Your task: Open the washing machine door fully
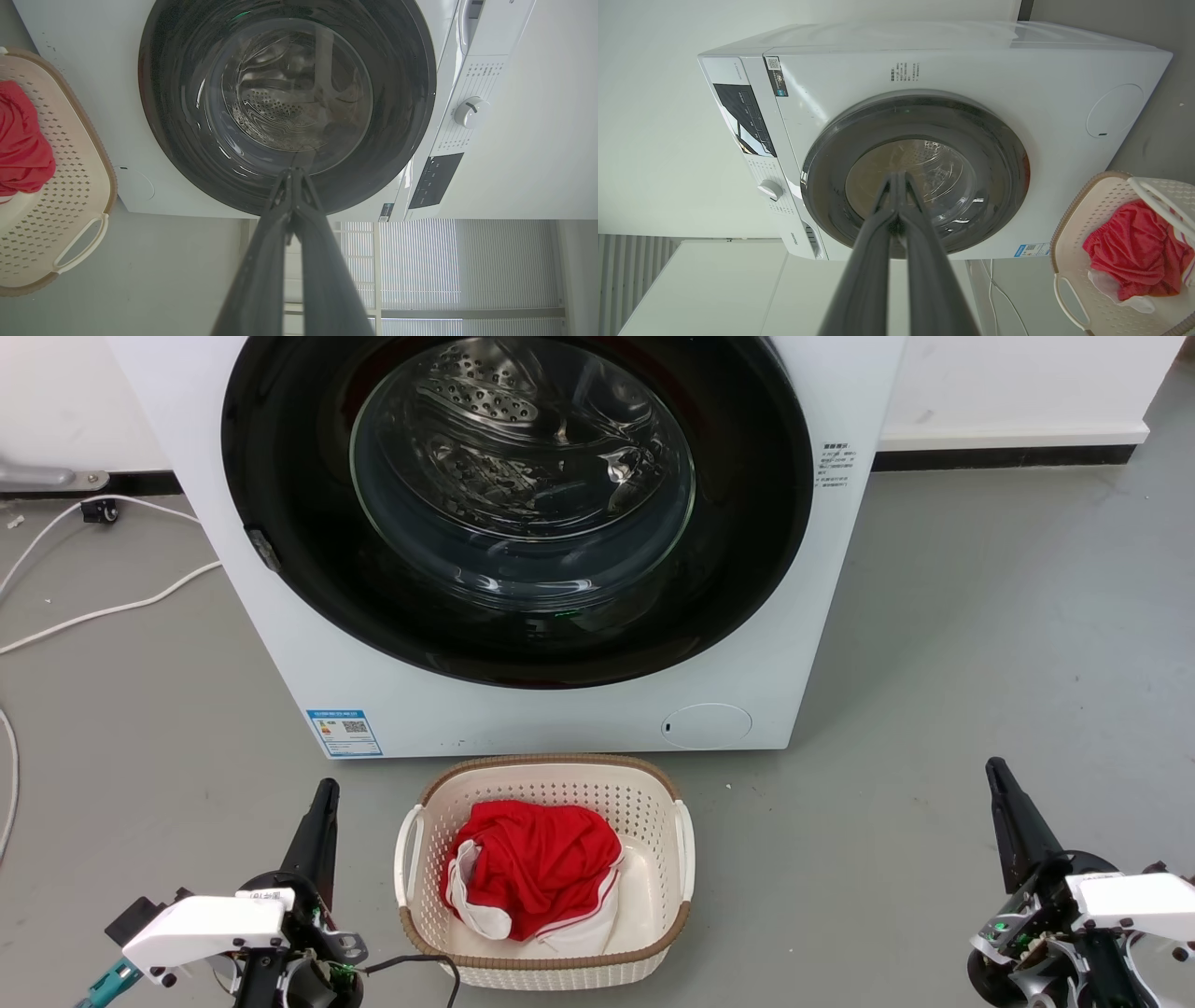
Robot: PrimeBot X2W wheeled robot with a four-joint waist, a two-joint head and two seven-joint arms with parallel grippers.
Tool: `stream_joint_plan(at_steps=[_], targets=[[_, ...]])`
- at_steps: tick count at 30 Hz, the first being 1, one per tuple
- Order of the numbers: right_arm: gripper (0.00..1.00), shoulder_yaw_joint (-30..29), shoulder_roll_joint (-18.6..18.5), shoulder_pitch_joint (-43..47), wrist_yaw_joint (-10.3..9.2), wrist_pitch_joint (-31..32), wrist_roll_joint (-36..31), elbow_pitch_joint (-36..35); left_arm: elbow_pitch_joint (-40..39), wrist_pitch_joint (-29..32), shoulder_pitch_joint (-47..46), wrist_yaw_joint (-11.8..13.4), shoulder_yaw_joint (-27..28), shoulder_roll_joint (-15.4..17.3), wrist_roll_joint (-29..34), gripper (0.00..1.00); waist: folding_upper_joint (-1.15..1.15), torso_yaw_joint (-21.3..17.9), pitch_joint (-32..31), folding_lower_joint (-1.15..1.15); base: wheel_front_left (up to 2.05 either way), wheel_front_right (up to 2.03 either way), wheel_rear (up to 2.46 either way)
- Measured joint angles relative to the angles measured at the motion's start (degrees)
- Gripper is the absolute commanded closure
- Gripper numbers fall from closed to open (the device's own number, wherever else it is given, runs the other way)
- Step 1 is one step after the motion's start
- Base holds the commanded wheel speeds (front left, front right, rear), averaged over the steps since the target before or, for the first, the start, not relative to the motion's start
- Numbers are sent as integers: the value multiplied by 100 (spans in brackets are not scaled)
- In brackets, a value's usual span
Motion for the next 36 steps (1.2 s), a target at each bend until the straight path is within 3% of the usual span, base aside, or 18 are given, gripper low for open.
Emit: stream_joint_plan(at_steps=[19, 20, 30, 36], targets=[[100, -25, 13, -1, 0, 9, -29, 2, 1, 18, -1, 0, 13, -9, 32, 100, 0, 0, 0, 0, 0, 0, 0], [0, -25, 15, 5, 0, 8, -32, 9, 10, 16, 4, 0, 11, -11, 32, 0, 0, 0, 0, 0, 0, 0, 0], [0, 42, 34, 176, 0, -203, -144, -10, 73, -192, 136, 7, -187, -43, 129, 0, 0, 13, -1, 1, 0, 0, 0], [0, 66, 37, 237, 0, -358, -515, -155, -56, -352, 135, 7, -208, -43, 549, 0, 0, 26, -2, 1, 0, 0, 0]])
